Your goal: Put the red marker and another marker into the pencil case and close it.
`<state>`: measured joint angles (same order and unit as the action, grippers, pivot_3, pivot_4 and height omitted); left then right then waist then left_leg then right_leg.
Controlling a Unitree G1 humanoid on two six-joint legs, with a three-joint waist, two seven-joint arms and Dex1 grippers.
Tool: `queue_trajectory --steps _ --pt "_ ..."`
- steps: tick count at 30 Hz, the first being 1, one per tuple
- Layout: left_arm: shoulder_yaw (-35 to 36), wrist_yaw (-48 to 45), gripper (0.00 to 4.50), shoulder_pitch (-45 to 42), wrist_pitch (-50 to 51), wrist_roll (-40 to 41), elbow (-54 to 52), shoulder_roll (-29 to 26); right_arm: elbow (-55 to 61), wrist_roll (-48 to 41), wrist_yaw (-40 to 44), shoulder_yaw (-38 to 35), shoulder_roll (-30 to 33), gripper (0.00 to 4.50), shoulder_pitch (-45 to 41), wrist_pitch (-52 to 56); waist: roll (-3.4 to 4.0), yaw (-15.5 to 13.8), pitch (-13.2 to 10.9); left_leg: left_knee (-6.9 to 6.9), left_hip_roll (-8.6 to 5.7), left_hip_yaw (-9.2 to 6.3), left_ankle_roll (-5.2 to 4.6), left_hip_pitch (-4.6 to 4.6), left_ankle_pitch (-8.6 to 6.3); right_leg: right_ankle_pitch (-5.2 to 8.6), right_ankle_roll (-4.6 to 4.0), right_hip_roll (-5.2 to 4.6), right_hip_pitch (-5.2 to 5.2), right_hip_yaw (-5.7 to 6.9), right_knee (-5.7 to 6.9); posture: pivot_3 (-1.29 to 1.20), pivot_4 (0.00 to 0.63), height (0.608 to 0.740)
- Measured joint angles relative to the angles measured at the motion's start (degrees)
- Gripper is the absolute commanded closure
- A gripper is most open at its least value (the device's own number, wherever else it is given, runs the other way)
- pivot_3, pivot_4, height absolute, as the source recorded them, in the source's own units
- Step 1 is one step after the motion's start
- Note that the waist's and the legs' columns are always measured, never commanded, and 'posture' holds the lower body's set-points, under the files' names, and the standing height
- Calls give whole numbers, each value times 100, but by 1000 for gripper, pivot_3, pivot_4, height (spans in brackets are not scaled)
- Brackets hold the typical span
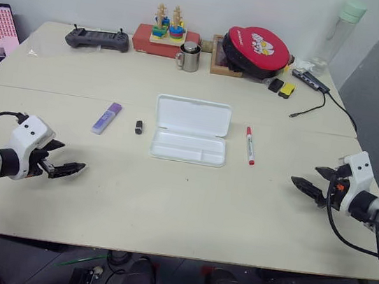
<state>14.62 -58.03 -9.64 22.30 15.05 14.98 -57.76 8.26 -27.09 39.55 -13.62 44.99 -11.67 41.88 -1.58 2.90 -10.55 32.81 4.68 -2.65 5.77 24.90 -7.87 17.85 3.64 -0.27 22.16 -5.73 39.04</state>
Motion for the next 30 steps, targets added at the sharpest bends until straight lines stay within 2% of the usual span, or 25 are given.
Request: queue_trajectory --steps 30 --pt "0 -124 0 138 244 88 -406 94 -298 132 -415 115 -157 22 -249 227 0 14 0 0 0 0 0 0 0 -9 16 0 1 1 4 0 150 740"
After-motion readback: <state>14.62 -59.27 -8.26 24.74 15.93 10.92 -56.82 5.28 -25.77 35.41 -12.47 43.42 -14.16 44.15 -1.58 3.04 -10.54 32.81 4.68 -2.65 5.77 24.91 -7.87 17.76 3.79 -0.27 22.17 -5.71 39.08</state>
